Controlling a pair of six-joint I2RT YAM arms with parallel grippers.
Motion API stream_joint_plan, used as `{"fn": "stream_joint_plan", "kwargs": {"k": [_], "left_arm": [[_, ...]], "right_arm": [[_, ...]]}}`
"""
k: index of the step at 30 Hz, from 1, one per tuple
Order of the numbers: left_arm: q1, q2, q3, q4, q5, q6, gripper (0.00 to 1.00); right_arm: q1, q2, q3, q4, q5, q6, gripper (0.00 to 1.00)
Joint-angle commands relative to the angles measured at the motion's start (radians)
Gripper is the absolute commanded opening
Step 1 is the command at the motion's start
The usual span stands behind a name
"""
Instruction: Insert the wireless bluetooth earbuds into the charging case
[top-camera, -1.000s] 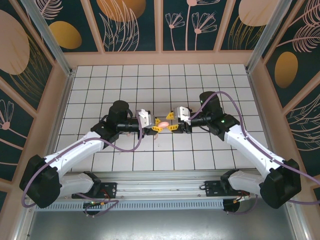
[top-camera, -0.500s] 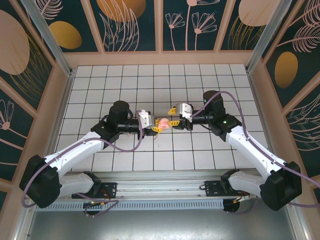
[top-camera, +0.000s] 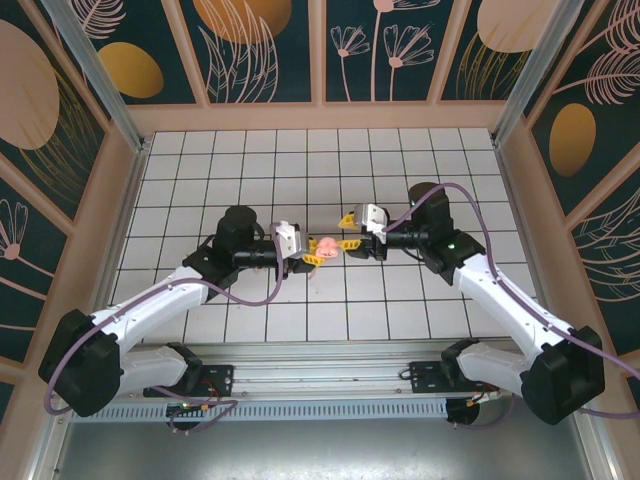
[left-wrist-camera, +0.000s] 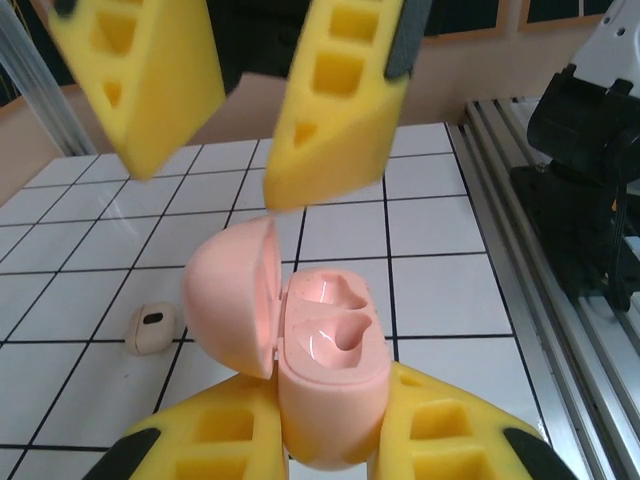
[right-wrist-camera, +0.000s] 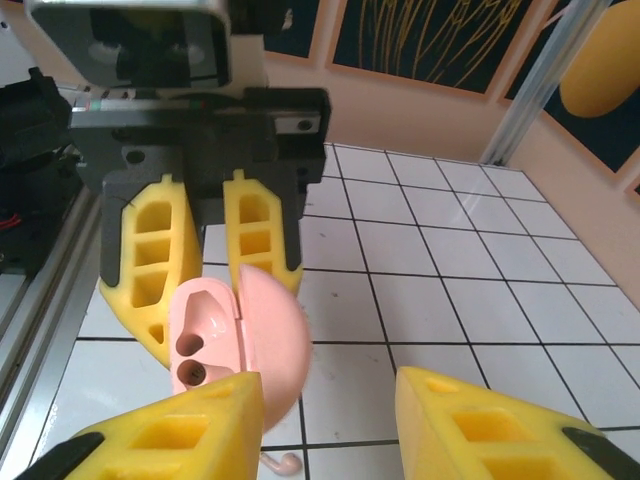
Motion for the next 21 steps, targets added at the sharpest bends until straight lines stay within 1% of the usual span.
{"fn": "stream_joint_plan", "kwargs": {"k": [1, 4, 7, 10, 12, 14, 18, 20, 21], "left_arm": [[0.034, -0.013, -0.059, 0.162, 0.003, -0.101, 0.14], [0.075, -0.009, -0.109, 0.275, 0.001, -0.189, 0.14], [0.131, 0.004, -0.188, 0.474, 0.026, -0.318, 0.14], [0.186, 0.025, -0.261, 0.638, 0.032, -0.413, 0.14], [0.219, 0.042, -0.301, 0.730, 0.036, -0.467, 0.14], [0.256, 0.065, -0.338, 0.813, 0.036, -0.516, 0.14], [0.316, 0.096, -0.400, 0.947, 0.019, -0.586, 0.14], [0.339, 0.105, -0.425, 0.989, 0.004, -0.603, 0.14], [0.350, 0.111, -0.437, 1.012, 0.001, -0.610, 0.13]], "right_arm": [[-0.020, -0.034, -0.006, 0.066, -0.004, 0.096, 0.40], [-0.025, -0.032, 0.008, 0.060, 0.014, 0.171, 0.40], [-0.026, -0.025, 0.029, 0.052, 0.037, 0.262, 0.40], [-0.023, -0.007, 0.049, 0.046, 0.093, 0.395, 0.40], [-0.016, 0.023, 0.072, 0.023, 0.152, 0.500, 0.40], [-0.001, 0.068, 0.121, -0.056, 0.245, 0.578, 0.41], [0.039, 0.208, 0.256, -0.278, 0.420, 0.784, 0.41], [0.045, 0.285, 0.319, -0.375, 0.465, 0.873, 0.39], [0.073, 0.326, 0.341, -0.410, 0.481, 0.920, 0.38]]}}
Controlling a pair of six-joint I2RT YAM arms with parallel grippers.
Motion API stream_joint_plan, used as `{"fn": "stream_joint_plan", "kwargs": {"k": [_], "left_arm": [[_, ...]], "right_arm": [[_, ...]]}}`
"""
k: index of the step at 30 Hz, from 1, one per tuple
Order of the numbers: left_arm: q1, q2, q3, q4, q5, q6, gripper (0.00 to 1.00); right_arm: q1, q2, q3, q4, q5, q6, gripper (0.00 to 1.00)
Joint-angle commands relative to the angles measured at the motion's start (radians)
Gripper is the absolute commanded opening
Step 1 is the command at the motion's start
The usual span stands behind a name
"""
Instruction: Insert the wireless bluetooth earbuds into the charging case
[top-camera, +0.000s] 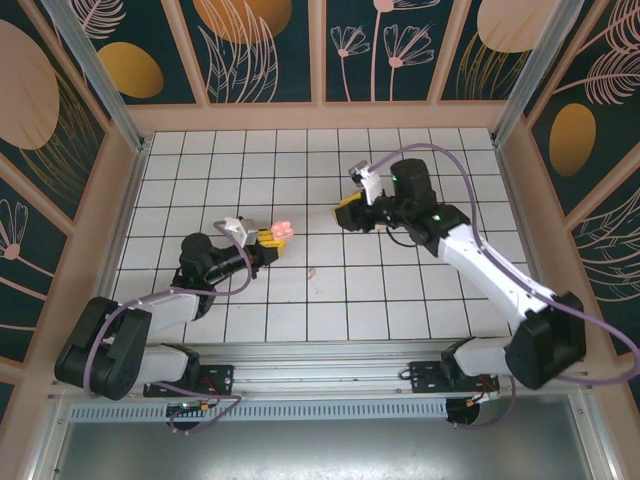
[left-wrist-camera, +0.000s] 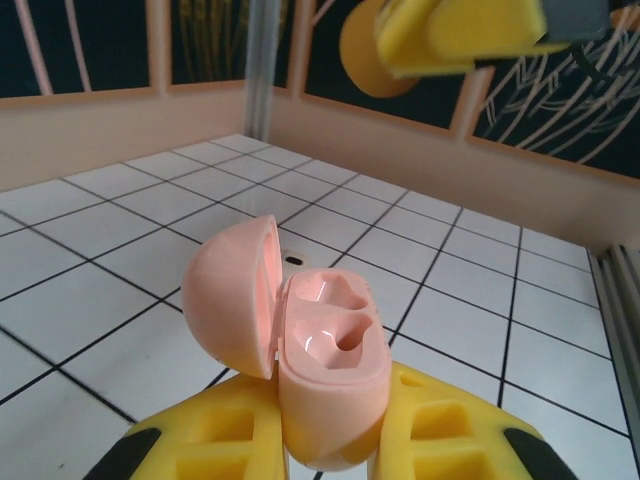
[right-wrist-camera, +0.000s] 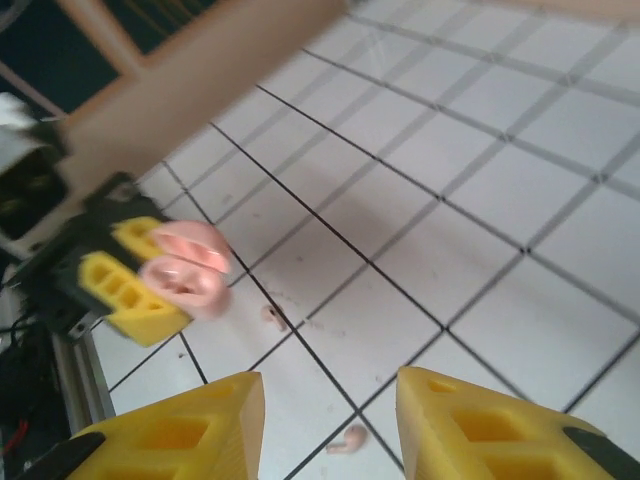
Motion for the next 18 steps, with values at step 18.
{"fn": "stream_joint_plan", "kwargs": {"k": [18], "left_arm": [[0.063, 0.091, -0.150, 0.422, -0.026, -0.182, 0.13]], "right_arm": [[0.223, 0.523, 0.271, -0.408, 0.239, 0.475, 0.33]]}}
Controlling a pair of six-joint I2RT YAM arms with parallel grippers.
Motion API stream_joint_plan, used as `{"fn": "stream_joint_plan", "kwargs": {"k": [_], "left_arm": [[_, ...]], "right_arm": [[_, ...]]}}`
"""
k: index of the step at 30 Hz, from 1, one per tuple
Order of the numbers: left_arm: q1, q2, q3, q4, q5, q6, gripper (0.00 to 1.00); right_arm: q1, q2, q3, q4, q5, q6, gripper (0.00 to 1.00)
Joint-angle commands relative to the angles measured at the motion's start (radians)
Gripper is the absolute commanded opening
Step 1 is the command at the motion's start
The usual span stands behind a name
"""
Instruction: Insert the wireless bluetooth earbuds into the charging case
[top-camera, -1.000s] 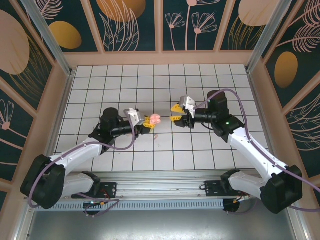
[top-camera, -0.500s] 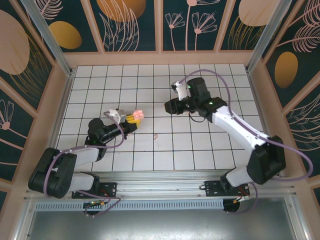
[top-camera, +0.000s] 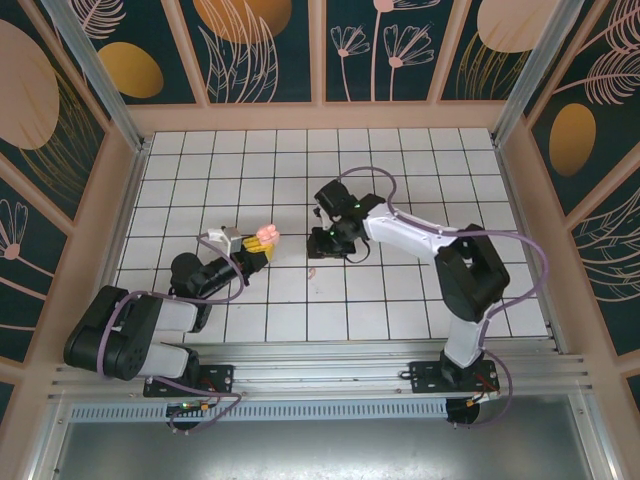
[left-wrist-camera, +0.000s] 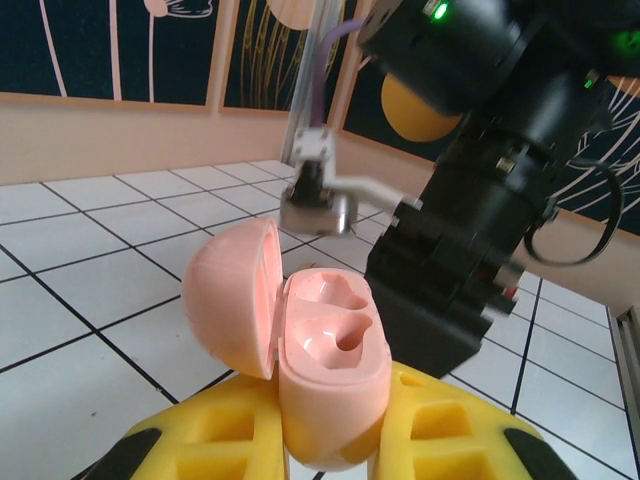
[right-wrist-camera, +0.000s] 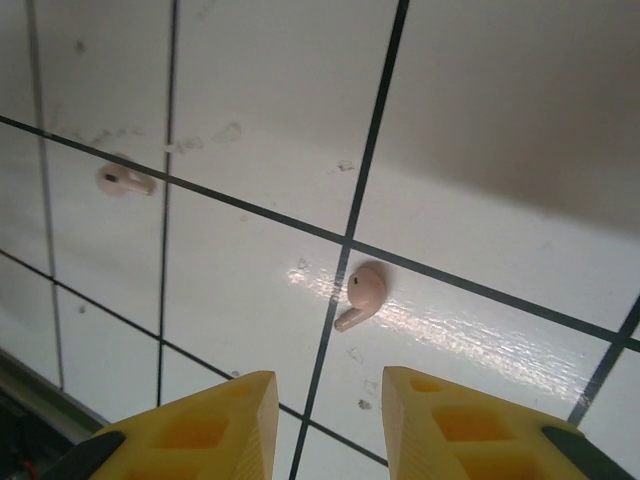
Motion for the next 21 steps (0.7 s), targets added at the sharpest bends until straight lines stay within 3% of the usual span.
{"fn": "stream_joint_plan", "kwargs": {"k": [1, 21], "left_arm": [[0.006, -0.001, -0.005, 0.077, 0.012, -0.025, 0.13], [0.007, -0.058, 0.015, -0.019, -0.002, 0.012, 0.13]], "right_arm": [[0.010, 0.063, 0.052, -0.059, 0.035, 0.021, 0.33], [0.045, 0.239, 0.165, -0.104, 0.015, -0.029, 0.33]]}}
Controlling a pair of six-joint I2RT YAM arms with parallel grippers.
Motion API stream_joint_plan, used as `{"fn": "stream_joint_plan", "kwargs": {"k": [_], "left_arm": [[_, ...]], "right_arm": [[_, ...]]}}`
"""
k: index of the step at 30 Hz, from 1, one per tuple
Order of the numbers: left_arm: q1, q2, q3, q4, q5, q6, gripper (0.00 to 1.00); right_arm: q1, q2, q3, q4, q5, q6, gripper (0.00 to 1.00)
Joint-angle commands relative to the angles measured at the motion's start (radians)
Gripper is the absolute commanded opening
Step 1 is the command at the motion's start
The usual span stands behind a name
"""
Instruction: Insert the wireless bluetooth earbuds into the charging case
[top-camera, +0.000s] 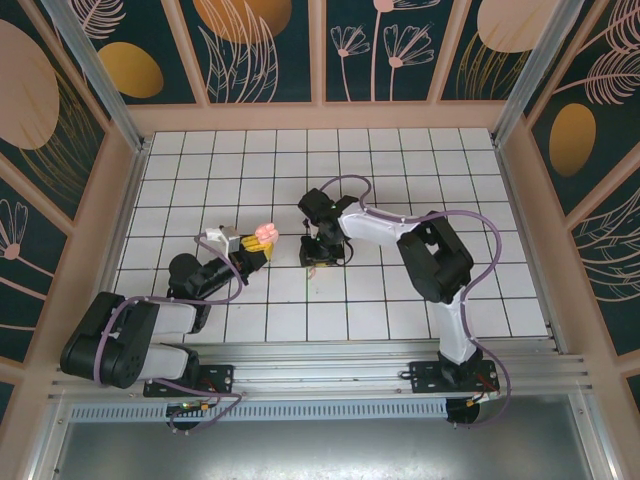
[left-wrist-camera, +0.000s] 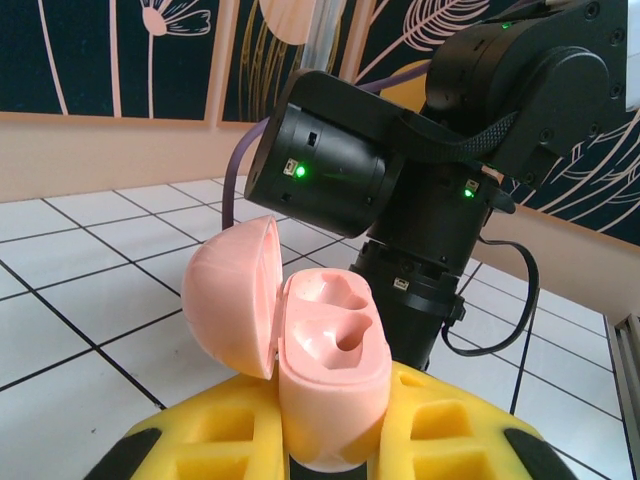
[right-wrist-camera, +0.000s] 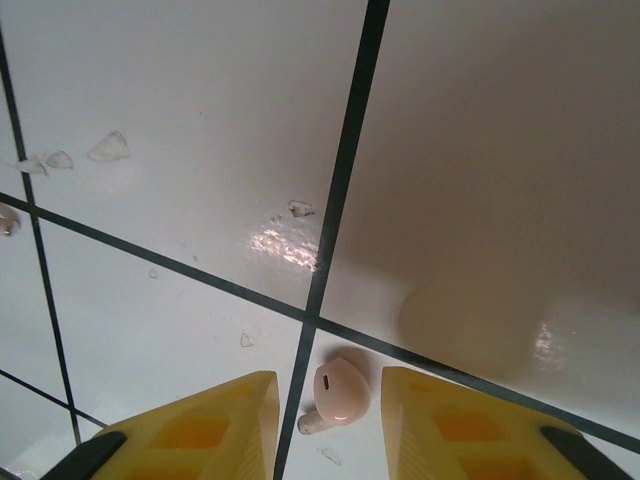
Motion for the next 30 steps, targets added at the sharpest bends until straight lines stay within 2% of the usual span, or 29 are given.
{"fn": "stream_joint_plan", "kwargs": {"k": [1, 10, 17, 30], "left_arm": [[0.005, -0.014, 0.014, 0.006, 0.002, 0.017, 0.13], [0.006, -0.019, 0.019, 0.000, 0.004, 0.015, 0.13], [0.006, -0.028, 0.022, -0.018, 0.007, 0.021, 0.13], [0.006, -0.113, 0.028, -0.155, 0.001, 0.077, 0.13]], "right_arm": [[0.016, 0.023, 0.034, -0.049, 0.007, -0.010, 0.33], [0.027, 0.044, 0.033, -0.067, 0.042, -0.015, 0.33], [0.027, 0.053, 0.031, -0.041, 0.060, -0.024, 0.27], [0.032, 0.059, 0.028, -0.032, 0.076, -0.036, 0.28]]}}
